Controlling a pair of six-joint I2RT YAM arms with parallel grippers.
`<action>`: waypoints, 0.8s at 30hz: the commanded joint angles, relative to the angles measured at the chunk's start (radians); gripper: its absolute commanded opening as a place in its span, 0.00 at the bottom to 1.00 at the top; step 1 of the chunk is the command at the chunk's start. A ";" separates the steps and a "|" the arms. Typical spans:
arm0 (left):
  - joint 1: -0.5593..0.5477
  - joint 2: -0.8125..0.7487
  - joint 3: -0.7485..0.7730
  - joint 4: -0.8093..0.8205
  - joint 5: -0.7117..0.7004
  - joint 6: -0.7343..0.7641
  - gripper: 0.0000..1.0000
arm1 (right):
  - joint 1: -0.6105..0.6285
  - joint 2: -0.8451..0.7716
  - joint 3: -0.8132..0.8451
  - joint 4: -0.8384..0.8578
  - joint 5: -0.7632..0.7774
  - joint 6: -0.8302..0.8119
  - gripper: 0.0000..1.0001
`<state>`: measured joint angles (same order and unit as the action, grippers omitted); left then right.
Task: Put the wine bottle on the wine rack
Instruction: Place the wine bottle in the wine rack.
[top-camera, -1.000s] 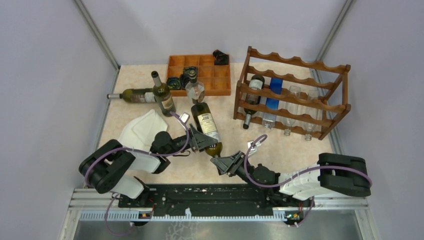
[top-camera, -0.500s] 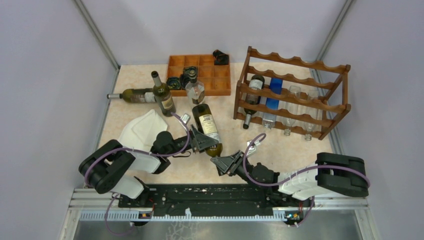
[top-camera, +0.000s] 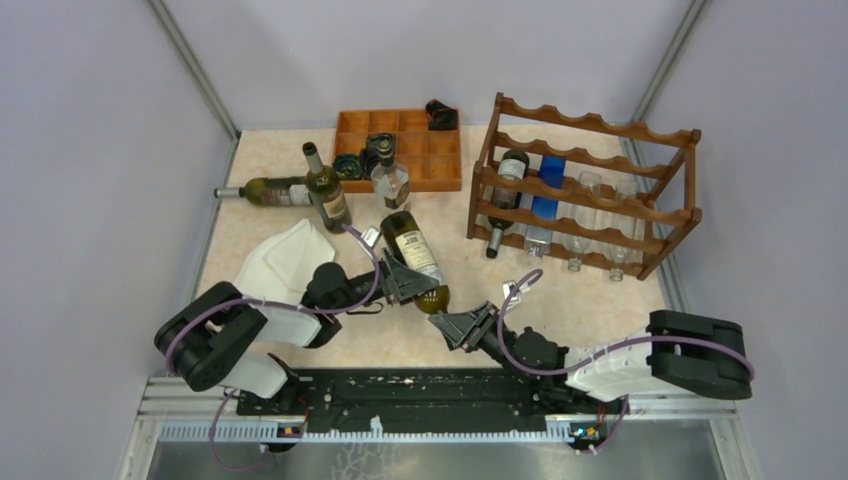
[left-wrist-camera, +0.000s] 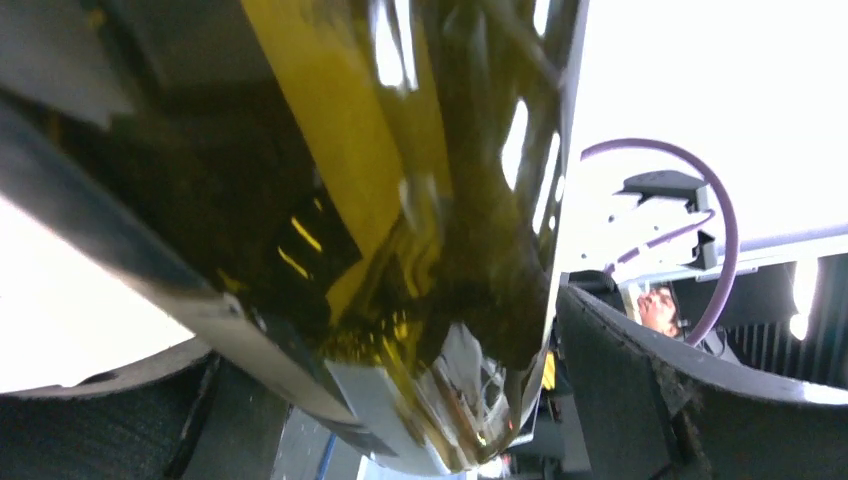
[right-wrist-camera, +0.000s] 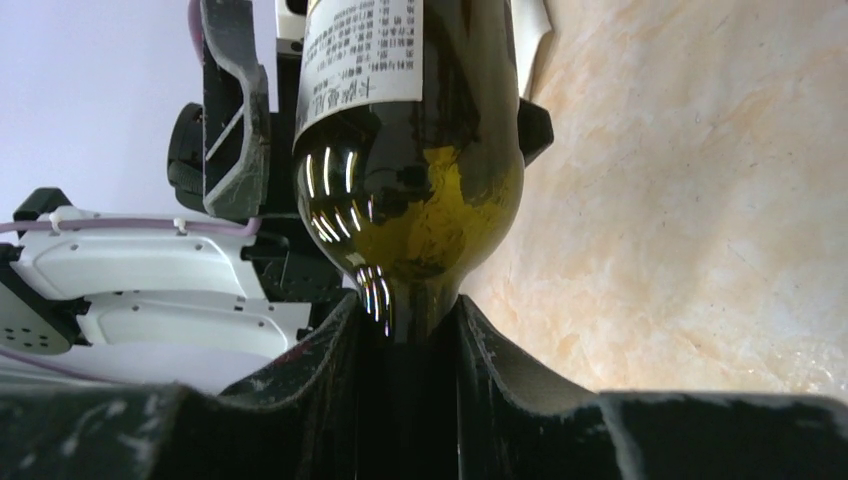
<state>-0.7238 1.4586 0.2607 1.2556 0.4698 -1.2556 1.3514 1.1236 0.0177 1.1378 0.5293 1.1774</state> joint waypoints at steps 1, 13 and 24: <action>0.001 -0.069 0.019 0.026 -0.057 0.051 0.99 | -0.009 -0.116 -0.011 0.081 0.035 -0.072 0.00; 0.031 -0.293 -0.057 -0.337 -0.225 0.154 0.99 | -0.009 -0.369 -0.056 -0.113 0.069 -0.121 0.00; 0.058 -0.798 -0.022 -0.919 -0.279 0.461 0.99 | 0.030 -0.741 -0.031 -0.563 0.268 -0.152 0.00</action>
<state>-0.6754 0.8028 0.2115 0.5938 0.2283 -0.9516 1.3579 0.5140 0.0071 0.6071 0.6769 1.0554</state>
